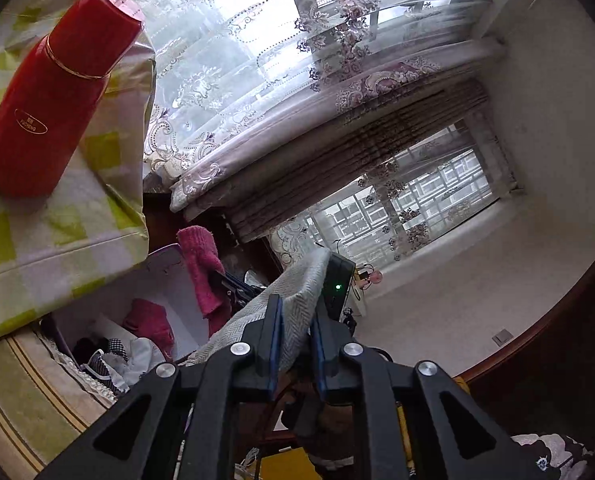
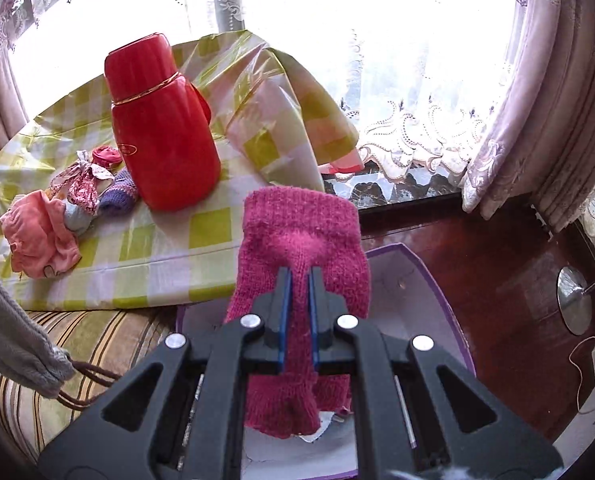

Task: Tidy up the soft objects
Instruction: 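Carry the grey cloth and magenta sock over the box and open both tools, then move both open tools back over the items on the table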

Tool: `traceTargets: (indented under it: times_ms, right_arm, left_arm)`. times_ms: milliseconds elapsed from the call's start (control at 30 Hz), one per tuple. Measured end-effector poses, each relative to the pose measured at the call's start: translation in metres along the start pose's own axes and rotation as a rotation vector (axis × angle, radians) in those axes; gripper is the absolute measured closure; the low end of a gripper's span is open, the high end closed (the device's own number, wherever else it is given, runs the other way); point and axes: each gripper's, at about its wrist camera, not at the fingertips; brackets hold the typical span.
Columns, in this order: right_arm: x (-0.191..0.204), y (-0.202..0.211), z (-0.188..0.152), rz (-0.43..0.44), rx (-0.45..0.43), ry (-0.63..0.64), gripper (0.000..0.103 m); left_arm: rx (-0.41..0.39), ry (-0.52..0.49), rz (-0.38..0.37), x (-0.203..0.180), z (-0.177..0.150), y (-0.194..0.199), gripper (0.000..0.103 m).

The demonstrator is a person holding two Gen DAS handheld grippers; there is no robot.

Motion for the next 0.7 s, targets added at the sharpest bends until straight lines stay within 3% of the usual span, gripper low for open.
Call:
traceTargets:
  times_ms: [33, 67, 133, 233, 267, 400, 500, 700]
  right_arm:
    - [-0.005, 0.0, 0.0, -0.014, 0.005, -0.017, 0.092]
    - [-0.011, 0.0, -0.001, -0.026, 0.009, -0.029, 0.09]
    - [-0.02, 0.0, -0.003, -0.05, 0.01, -0.048, 0.084]
    - [-0.029, 0.0, -0.007, -0.053, 0.013, -0.071, 0.057]
    - [-0.028, -0.001, -0.009, -0.046, 0.019, -0.072, 0.054]
    - [-0.018, -0.006, -0.017, -0.015, 0.054, -0.048, 0.054]
    - [-0.001, -0.006, -0.019, 0.026, 0.064, -0.018, 0.054]
    - [0.044, -0.006, -0.027, 0.088, 0.086, 0.067, 0.054]
  left_arm:
    - [0.031, 0.006, 0.034, 0.002, -0.001, -0.007, 0.05]
    - [0.043, 0.012, 0.066, 0.005, -0.003, -0.011, 0.034]
    - [0.044, 0.011, 0.116, 0.011, -0.009, -0.012, 0.032]
    - [0.05, -0.033, 0.231, 0.015, -0.02, -0.004, 0.032]
    - [0.044, -0.065, 0.271, 0.013, -0.021, 0.001, 0.032]
    - [0.06, -0.213, 0.486, 0.008, -0.031, 0.019, 0.032]
    - [0.077, -0.276, 0.602, 0.008, -0.038, 0.035, 0.032]
    - [0.052, -0.243, 0.755, 0.026, -0.048, 0.088, 0.032]
Point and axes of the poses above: each gripper's, at about its wrist camera, not at the fingertips, and y roughly against the way its jaws point, x to its left, z to its top, and after that the axes turned 15 degrees about -y, right-handed
